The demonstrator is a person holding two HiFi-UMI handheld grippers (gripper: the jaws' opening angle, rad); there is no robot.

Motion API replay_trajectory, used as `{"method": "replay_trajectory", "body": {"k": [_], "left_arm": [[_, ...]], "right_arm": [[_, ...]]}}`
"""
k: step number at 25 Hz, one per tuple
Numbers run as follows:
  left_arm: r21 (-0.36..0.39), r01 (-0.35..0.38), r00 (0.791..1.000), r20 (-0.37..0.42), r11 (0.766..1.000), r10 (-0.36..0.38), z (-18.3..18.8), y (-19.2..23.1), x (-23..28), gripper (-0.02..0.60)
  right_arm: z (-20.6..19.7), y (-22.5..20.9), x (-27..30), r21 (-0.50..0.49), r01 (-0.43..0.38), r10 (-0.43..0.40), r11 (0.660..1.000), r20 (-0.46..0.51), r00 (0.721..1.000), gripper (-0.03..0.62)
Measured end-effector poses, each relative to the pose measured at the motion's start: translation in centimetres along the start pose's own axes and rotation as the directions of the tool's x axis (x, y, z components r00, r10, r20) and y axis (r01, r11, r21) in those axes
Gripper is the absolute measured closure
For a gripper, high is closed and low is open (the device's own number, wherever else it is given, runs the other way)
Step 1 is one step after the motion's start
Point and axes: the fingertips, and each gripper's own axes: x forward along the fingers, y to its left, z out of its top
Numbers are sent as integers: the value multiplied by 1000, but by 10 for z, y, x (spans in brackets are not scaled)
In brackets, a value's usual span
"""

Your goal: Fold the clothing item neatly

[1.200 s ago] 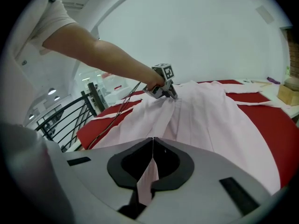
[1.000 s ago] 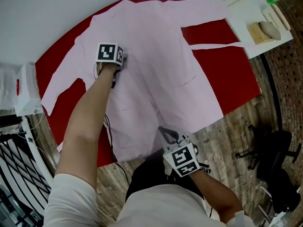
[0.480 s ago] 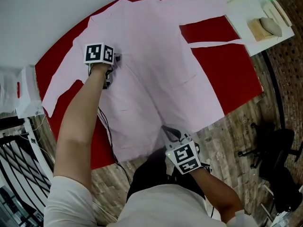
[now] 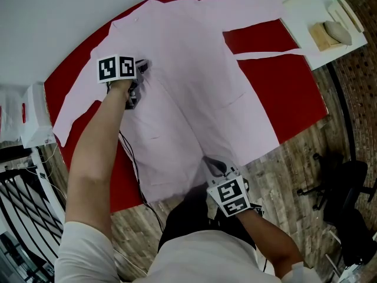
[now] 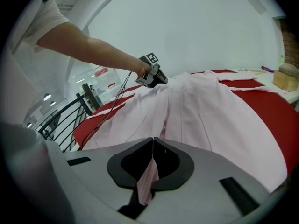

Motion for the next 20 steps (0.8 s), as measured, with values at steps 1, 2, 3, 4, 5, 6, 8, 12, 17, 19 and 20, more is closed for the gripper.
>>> {"method": "replay_trajectory", "body": {"k": [1, 2, 3, 4, 5, 6, 8, 12, 17, 19, 20], "left_arm": [[15, -21, 1000, -20, 1000, 22, -2, 1, 1, 537], [45, -58, 997, -50, 997, 60, -5, 5, 3, 537], [83, -99, 991, -80, 992, 106, -8, 11, 4, 535], [115, -133, 984, -106, 984, 145, -10, 16, 5, 535], [128, -153, 978, -124, 980, 169, -12, 21, 7, 526], [122, -162, 974, -137, 979, 178, -14, 25, 9, 495], [99, -162, 972, -153, 982, 176, -16, 27, 13, 460], [108, -167, 968, -171, 980, 184, -16, 26, 20, 442], [93, -155, 971, -167, 984, 169, -9, 21, 22, 440], [129, -187, 958, -195, 974, 209, -15, 26, 23, 440], [146, -200, 953, -202, 969, 227, -17, 28, 24, 442]], "right_arm": [[0, -1, 0, 2, 3, -3, 1000, 0, 1000, 576], [0, -1, -1, 2, 5, -5, 1000, 1, 1000, 576], [1, -1, -1, 0, 6, -6, 1000, 4, 1000, 576], [2, -1, -2, -3, 6, -6, 1000, 6, 1000, 576], [3, -1, -2, -5, 5, -5, 1000, 8, 1000, 576], [3, -1, -2, -5, 4, -4, 1000, 8, 1000, 576], [2, -1, -1, 0, 2, -2, 1000, 7, 1000, 576], [1, 0, 2, 1, -1, 1, 1000, 1, 1000, 576], [-1, -1, 4, 3, -5, 5, 1000, -4, 1000, 576], [-2, 0, 4, 3, -6, 6, 1000, -6, 1000, 576], [-1, 0, 4, 2, -7, 7, 1000, -6, 1000, 576]]}}
